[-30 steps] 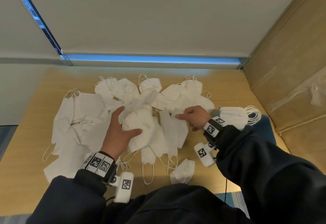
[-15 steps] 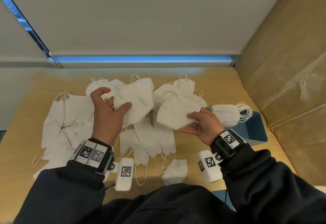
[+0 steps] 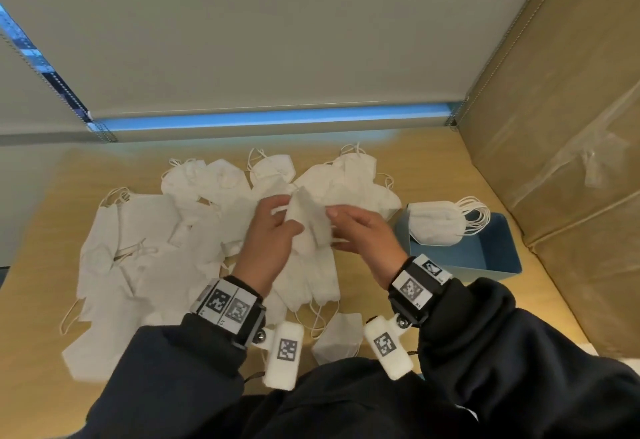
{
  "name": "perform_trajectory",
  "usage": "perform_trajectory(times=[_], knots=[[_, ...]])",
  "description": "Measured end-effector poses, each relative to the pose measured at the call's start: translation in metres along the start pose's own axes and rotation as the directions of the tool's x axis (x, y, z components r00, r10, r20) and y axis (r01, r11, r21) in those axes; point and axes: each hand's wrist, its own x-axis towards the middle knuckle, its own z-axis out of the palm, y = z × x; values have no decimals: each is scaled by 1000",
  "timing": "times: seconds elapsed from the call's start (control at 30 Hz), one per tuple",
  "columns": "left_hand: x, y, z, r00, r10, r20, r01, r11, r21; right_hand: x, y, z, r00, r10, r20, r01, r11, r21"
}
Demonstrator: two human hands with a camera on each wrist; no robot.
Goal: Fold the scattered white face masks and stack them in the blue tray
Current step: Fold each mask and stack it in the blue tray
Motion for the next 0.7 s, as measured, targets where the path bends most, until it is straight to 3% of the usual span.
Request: perform_trajectory(times=[0.17, 0.23, 0.33, 0.37, 0.43, 0.5, 0.53, 0.57, 0.63, 0.7], knots=[[-9, 17, 9, 996, 3, 85, 15, 978, -210, -2, 13, 7, 977, -199, 74, 207, 972, -114], [-9, 17, 3, 986, 56, 154, -37, 991, -127, 0, 19, 2, 959, -250, 136, 274, 940, -201], [-4, 10, -8, 962, 136, 237, -169, 978, 122, 1, 15, -10, 962, -193, 194, 235, 945, -226], [-2, 9, -13, 962, 140, 236, -185, 967, 178, 0, 12, -16, 968, -191, 164, 226, 948, -225], [3, 11, -20, 960, 144, 242, -201, 952, 231, -1, 3, -30, 960, -279, -24, 264, 929, -260], [5, 16, -25, 951, 137, 278, -208, 946, 249, 0, -6, -45, 899, -394, -189, 312, 882, -353], [5, 20, -25, 942, 136, 305, -219, 941, 257, 2, -12, -52, 889, -418, -189, 320, 860, -398], [6, 23, -25, 931, 137, 340, -235, 935, 266, 5, -18, -57, 911, -391, -128, 307, 853, -421], [6, 33, -21, 902, 124, 414, -258, 923, 286, 13, -25, -65, 972, -210, 104, 234, 887, -397], [7, 41, -14, 866, 121, 485, -308, 893, 327, 20, -24, -69, 947, -31, 321, 164, 903, -398]])
